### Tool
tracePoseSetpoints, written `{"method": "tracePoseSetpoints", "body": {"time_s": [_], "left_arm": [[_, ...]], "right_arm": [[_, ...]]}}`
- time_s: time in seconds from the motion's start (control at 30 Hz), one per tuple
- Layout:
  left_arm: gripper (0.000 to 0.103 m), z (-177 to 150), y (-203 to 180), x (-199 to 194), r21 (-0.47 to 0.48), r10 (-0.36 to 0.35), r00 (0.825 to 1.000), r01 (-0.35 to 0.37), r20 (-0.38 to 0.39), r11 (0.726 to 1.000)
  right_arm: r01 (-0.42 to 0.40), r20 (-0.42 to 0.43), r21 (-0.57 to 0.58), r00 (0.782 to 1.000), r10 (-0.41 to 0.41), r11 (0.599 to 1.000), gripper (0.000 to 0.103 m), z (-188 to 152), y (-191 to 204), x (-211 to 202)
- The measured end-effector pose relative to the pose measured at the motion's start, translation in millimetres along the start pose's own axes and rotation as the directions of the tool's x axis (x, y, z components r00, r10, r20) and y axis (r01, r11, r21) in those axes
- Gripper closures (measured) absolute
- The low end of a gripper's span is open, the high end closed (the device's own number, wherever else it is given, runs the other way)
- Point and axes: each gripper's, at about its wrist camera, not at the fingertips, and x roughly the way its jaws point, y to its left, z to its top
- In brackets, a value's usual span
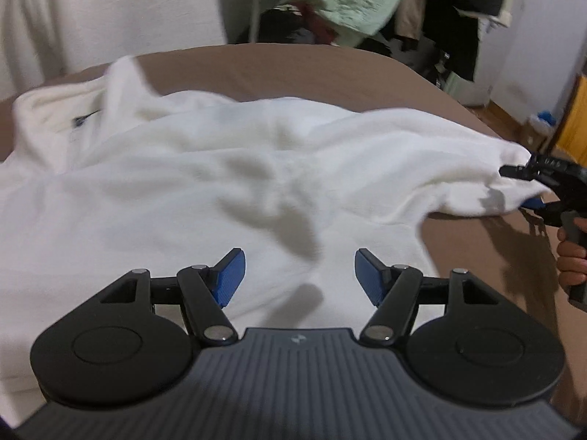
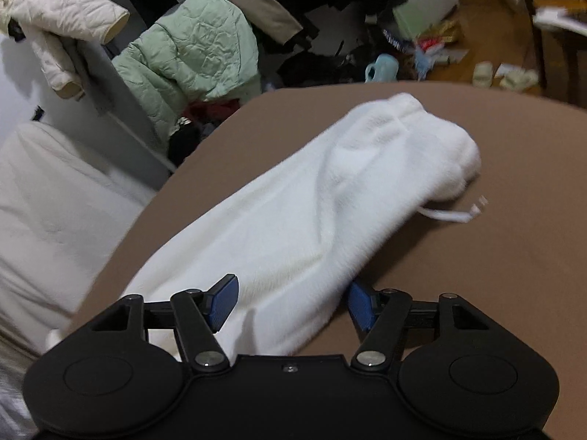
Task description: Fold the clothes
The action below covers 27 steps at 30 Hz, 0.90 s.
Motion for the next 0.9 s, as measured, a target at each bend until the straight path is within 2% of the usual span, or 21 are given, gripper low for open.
{"method": "tracePoseSetpoints", "body": {"time_s": [0.1, 0.17, 0.2, 0.27, 0.3, 0.37, 0.43, 0.53, 0.57, 0.6, 0.63, 0.7, 0.77, 0.87, 0.9], "left_arm": [[0.037, 0, 32, -16, -0.056, 0.042, 0.999, -0.041, 0.030, 0.998], [0.038, -1, 52, -33, -0.067, 0.068, 0.997, -0.065, 0.036, 0.996], [0.040, -2, 62, -42, -0.068, 0.080, 0.996, -0.077, 0.037, 0.995], [0.040, -12, 83, -67, -0.076, 0.124, 0.991, -0.120, 0.047, 0.990], [0.040, -18, 96, -81, -0.095, 0.145, 0.988, -0.139, 0.056, 0.986], [0.040, -33, 124, -110, -0.152, 0.187, 0.980, -0.174, 0.071, 0.973], [0.040, -48, 154, -135, -0.256, 0.231, 0.968, -0.200, 0.096, 0.946], [0.040, -66, 184, -157, -0.354, 0.288, 0.945, -0.220, 0.152, 0.909], [0.040, -72, 194, -163, -0.384, 0.307, 0.936, -0.224, 0.170, 0.896], [0.040, -77, 201, -166, -0.398, 0.324, 0.929, -0.233, 0.179, 0.887], [0.040, -81, 205, -165, -0.396, 0.334, 0.926, -0.244, 0.175, 0.885], [0.040, -88, 211, -160, -0.398, 0.334, 0.930, -0.250, 0.156, 0.883], [0.040, -96, 216, -155, -0.408, 0.306, 0.939, -0.220, 0.157, 0.886], [0.040, -102, 217, -146, -0.397, 0.268, 0.952, -0.190, 0.151, 0.898], [0.040, -103, 215, -143, -0.382, 0.264, 0.952, -0.190, 0.153, 0.905]], "right_arm": [[0.066, 0.047, -0.059, 0.997, -0.063, 0.996, 0.035, 3, 10, 14], [0.068, 0.082, -0.163, 0.995, -0.055, 0.984, 0.082, 2, 19, 17], [0.083, 0.105, -0.248, 0.993, -0.059, 0.965, 0.091, -3, 31, 17], [0.137, 0.168, -0.397, 0.983, -0.075, 0.907, 0.091, -20, 57, 10], [0.126, 0.188, -0.445, 0.981, -0.045, 0.887, 0.091, -28, 73, 4], [0.076, 0.207, -0.528, 0.977, 0.042, 0.846, 0.091, -41, 112, -10], [0.010, 0.205, -0.602, 0.968, 0.142, 0.798, 0.091, -55, 154, -26], [-0.132, 0.156, -0.690, 0.933, 0.324, 0.712, 0.091, -82, 227, -54], [-0.175, 0.121, -0.741, 0.915, 0.385, 0.648, 0.091, -98, 253, -64], [-0.213, 0.074, -0.798, 0.894, 0.443, 0.564, 0.091, -118, 279, -74], [-0.231, 0.023, -0.835, 0.892, 0.451, 0.499, 0.091, -140, 294, -75], [-0.254, -0.080, -0.887, 0.907, 0.413, 0.386, 0.093, -187, 314, -68], [-0.283, -0.176, -0.921, 0.916, 0.361, 0.269, 0.093, -233, 333, -61], [-0.337, -0.305, -0.937, 0.917, 0.258, 0.090, 0.087, -303, 363, -50], [-0.361, -0.331, -0.928, 0.913, 0.238, 0.093, 0.081, -313, 363, -47]]}}
